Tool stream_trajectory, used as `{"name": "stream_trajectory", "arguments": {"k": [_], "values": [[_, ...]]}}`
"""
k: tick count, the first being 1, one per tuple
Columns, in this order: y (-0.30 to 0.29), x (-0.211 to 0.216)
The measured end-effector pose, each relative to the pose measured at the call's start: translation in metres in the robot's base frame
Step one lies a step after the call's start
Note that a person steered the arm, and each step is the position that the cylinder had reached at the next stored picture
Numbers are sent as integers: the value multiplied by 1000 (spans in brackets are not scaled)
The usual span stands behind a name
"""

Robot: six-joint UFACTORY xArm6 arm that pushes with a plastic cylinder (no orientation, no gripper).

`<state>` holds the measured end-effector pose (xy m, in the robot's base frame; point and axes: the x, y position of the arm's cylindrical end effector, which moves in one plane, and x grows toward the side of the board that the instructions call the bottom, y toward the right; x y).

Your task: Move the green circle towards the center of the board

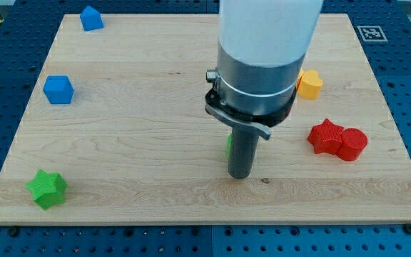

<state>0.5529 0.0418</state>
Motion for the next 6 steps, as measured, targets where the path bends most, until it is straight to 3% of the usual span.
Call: {"name": "stream_trajectory", "arguments": {"k": [2,3,4,6], "values": [[18,20],[38,-1],[22,-28],[-9,-29]]}}
